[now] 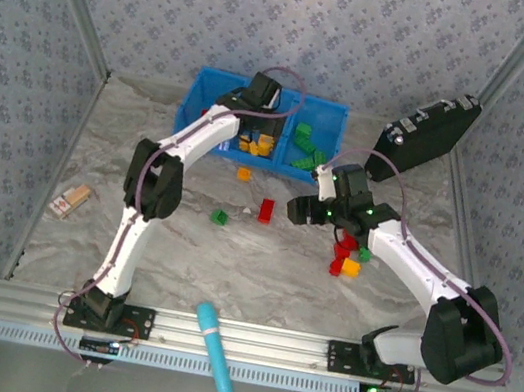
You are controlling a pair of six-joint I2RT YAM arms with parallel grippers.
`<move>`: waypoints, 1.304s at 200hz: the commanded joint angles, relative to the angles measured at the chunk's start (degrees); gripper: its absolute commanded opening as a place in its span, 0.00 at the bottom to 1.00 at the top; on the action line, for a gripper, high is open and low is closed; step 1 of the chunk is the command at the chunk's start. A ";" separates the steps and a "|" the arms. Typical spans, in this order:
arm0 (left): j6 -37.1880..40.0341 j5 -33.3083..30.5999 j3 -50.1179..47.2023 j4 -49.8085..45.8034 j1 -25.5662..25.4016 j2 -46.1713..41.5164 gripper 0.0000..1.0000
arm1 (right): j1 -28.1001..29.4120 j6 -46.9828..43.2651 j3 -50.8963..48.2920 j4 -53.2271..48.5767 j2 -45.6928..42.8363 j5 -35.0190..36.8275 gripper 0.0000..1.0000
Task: Sort the legos into containers by color
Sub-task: Place the lego in the container, then pick up the lego from the center of the table.
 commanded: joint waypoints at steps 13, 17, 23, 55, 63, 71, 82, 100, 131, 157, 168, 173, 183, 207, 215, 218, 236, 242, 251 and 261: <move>-0.60 -3.74 -13.16 1.46 -1.85 -16.15 0.75 | -0.23 0.78 -1.77 -0.02 -4.29 -1.00 0.84; -1.07 -3.97 -15.26 1.83 -2.07 -17.68 0.75 | -0.23 0.72 -1.98 -0.12 -4.68 -0.96 0.84; -1.85 -4.64 -18.34 2.31 -2.49 -19.80 0.75 | -0.23 0.70 -2.33 -0.37 -5.31 -0.87 0.84; -7.52 -6.35 -33.07 4.27 -4.10 -27.34 0.73 | -0.37 0.87 -3.63 -1.49 -7.59 -0.38 0.83; -8.15 -7.00 -35.75 4.93 -4.68 -28.00 0.72 | -0.35 0.87 -3.86 -1.64 -7.93 -0.30 0.83; -8.62 -7.46 -37.76 4.98 -5.14 -28.10 0.72 | -0.36 0.95 -4.14 -1.88 -8.09 -0.19 0.83; -8.83 -7.88 -39.76 5.73 -5.75 -27.84 0.72 | -0.37 1.22 -4.46 -1.84 -8.34 0.07 0.83; -7.82 -7.88 -42.15 8.76 -6.60 -26.74 0.72 | -0.35 1.83 -4.90 -1.65 -8.62 0.55 0.83; -6.87 -8.98 -41.11 10.23 -6.72 -21.84 0.72 | -0.32 2.10 -4.75 -2.18 -8.64 1.26 0.83; -5.78 -8.27 -37.95 10.63 -6.72 -16.72 0.72 | -0.33 2.01 -4.41 -3.09 -8.53 1.71 0.83; -5.61 -7.53 -37.03 11.63 -6.65 -15.03 0.72 | -0.34 2.18 -4.55 -3.30 -8.46 2.05 0.83; -5.58 -7.38 -36.56 11.89 -6.63 -14.25 0.72 | -0.35 2.19 -4.60 -3.45 -8.43 2.20 0.83; -5.58 -7.21 -35.54 12.02 -6.48 -12.87 0.72 | -0.45 2.35 -4.52 -3.65 -7.93 2.46 0.83; -5.36 -6.98 -33.90 12.10 -5.60 -10.22 0.72 | -0.52 2.63 -3.67 -3.95 -6.58 2.78 0.83; -5.33 -6.77 -33.56 12.02 -5.18 -9.66 0.72 | -0.60 2.71 -3.39 -3.80 -6.13 2.78 0.83; -5.39 -6.77 -33.49 12.01 -4.94 -9.47 0.72 | -0.61 2.79 -3.34 -3.76 -5.93 2.78 0.83; -5.26 -6.57 -33.53 12.75 -4.13 -8.82 0.72 | -0.46 3.19 -2.33 -4.07 -4.66 2.63 0.82; -5.16 -6.50 -33.65 13.04 -3.79 -8.65 0.72 | -0.39 3.33 -1.99 -4.17 -4.30 2.66 0.82; -5.01 -6.31 -33.85 13.54 -3.36 -8.35 0.72 | -0.22 3.58 -1.55 -4.37 -3.78 2.82 0.82; -4.88 -5.77 -34.05 14.10 -2.99 -7.96 0.72 | 0.15 3.76 -0.93 -4.76 -3.13 3.18 0.82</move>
